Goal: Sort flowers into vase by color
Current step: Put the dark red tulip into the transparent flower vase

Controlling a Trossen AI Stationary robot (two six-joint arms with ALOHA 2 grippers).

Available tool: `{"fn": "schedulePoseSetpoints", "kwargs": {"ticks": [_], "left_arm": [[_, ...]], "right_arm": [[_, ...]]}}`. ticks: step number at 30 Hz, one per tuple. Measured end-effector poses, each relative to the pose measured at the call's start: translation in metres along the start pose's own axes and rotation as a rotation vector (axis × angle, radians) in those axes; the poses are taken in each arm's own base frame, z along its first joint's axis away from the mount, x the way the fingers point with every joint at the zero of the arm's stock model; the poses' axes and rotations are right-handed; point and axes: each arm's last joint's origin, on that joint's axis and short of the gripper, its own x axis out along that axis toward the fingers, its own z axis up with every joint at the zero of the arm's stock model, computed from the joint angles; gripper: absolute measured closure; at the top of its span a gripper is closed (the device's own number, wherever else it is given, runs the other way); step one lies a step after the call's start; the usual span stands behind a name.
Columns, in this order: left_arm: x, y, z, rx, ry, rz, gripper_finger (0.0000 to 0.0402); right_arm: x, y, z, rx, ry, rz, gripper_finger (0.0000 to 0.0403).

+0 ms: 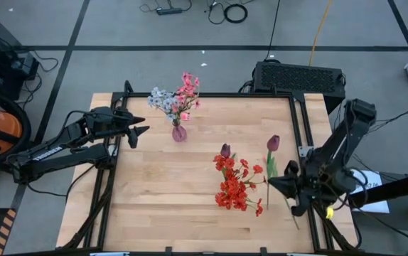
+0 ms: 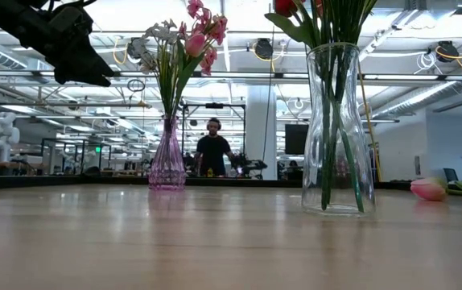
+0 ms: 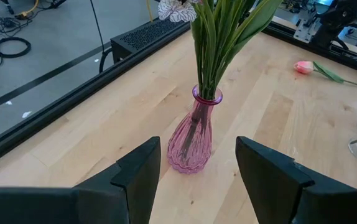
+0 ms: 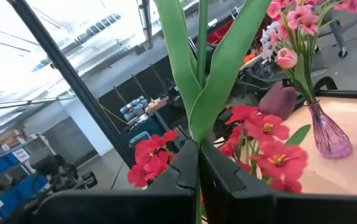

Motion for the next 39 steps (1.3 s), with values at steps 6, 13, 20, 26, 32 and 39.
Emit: {"fn": "schedulePoseSetpoints", "kwargs": {"ticks": [6, 13, 20, 26, 32, 39], "left_arm": [[0.000, 0.000, 0.000, 0.000, 0.000, 0.000, 0.0187], [0.000, 0.000, 0.001, 0.001, -0.006, -0.001, 0.0187], [0.000, 0.000, 0.001, 0.001, -0.007, -0.001, 0.0187], [0.000, 0.000, 0.001, 0.003, -0.007, -0.001, 0.0187], [0.000, 0.000, 0.001, 0.003, -0.007, -0.001, 0.0187], [0.000, 0.000, 0.001, 0.004, -0.007, -0.001, 0.0187]], "right_arm": [[0.013, 0.010, -0.007, -0.092, -0.065, -0.018, 0.0403], [0.042, 0.027, 0.000, -0.288, -0.129, -0.049, 0.0403], [0.069, 0.020, -0.006, -0.279, -0.168, -0.085, 0.0403], [0.075, 0.018, -0.010, -0.190, -0.176, -0.094, 0.0403], [0.081, 0.037, 0.012, -0.196, -0.220, -0.145, 0.0403], [0.089, 0.064, 0.049, -0.331, -0.255, -0.202, 0.0403]]}}
